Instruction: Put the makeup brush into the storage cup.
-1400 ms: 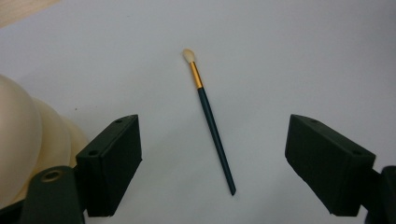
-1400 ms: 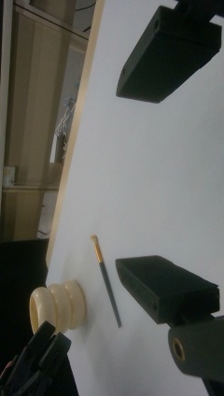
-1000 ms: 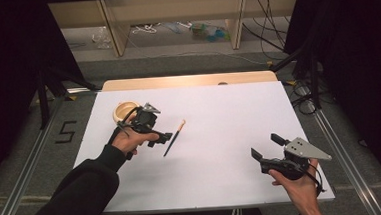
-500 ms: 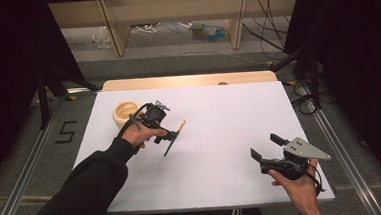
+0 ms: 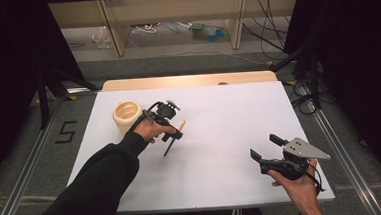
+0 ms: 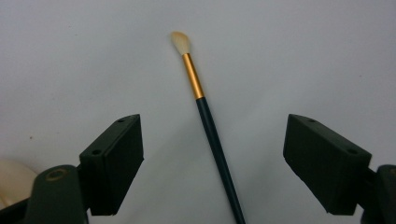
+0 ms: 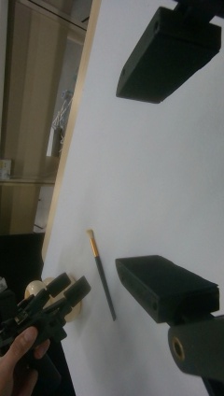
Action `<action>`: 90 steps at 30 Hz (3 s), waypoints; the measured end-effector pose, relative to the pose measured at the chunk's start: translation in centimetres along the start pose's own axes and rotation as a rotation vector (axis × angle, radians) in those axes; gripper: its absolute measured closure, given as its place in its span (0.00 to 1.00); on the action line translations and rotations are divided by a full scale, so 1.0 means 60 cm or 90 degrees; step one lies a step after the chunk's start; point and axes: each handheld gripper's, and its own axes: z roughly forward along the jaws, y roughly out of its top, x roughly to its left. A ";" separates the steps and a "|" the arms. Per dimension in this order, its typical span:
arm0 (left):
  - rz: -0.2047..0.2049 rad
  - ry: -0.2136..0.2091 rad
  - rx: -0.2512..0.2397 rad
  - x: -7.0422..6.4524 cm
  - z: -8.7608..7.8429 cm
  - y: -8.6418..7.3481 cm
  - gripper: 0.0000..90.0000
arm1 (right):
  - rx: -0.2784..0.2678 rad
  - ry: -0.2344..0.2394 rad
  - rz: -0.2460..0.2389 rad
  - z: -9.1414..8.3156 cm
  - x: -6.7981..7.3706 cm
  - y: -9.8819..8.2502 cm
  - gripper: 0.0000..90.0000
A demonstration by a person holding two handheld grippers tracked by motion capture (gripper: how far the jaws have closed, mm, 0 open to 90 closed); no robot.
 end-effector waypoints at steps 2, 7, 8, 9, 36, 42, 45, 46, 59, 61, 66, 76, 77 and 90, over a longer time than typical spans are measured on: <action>-0.003 -0.002 0.006 0.000 0.004 0.005 0.22 | 0.001 0.001 0.000 0.000 0.000 0.000 0.18; 0.004 0.003 0.038 0.002 0.019 0.011 0.23 | 0.001 0.002 0.008 0.000 0.000 0.000 0.18; 0.004 0.003 0.038 0.002 0.019 0.011 0.23 | -0.001 0.002 0.003 0.000 0.000 0.000 0.18; -0.002 0.005 0.042 0.002 0.022 0.011 0.23 | 0.000 0.002 0.004 0.000 0.000 0.000 0.18; -0.016 0.004 0.081 0.014 0.044 0.020 0.28 | 0.000 0.003 -0.001 0.001 0.000 -0.001 0.18; -0.025 0.004 0.088 0.017 0.044 0.020 0.31 | 0.001 0.004 -0.001 0.001 0.000 -0.001 0.18; -0.030 0.005 0.087 0.017 0.046 0.020 0.32 | 0.002 0.005 0.000 0.001 0.000 -0.001 0.18; -0.028 0.006 0.089 0.017 0.045 0.020 0.32 | 0.002 0.004 -0.001 0.001 0.000 -0.001 0.18; -0.014 -0.012 0.117 0.012 0.053 0.024 0.43 | 0.001 0.004 -0.001 0.001 0.000 -0.001 0.18; -0.020 -0.015 0.121 0.012 0.055 0.024 0.47 | 0.001 0.005 0.000 0.001 0.000 -0.001 0.18; -0.038 -0.024 0.131 0.010 0.058 0.022 0.53 | 0.001 0.005 0.000 0.001 0.000 -0.001 0.18; -0.052 -0.029 0.136 0.012 0.064 0.022 0.65 | 0.001 0.007 0.000 0.001 0.000 -0.001 0.18; -0.053 -0.028 0.134 0.012 0.064 0.022 0.67 | 0.001 0.007 0.000 0.001 0.000 -0.001 0.18; -0.045 -0.011 0.145 0.011 0.063 0.023 0.77 | 0.004 0.009 0.001 0.002 0.001 -0.001 0.18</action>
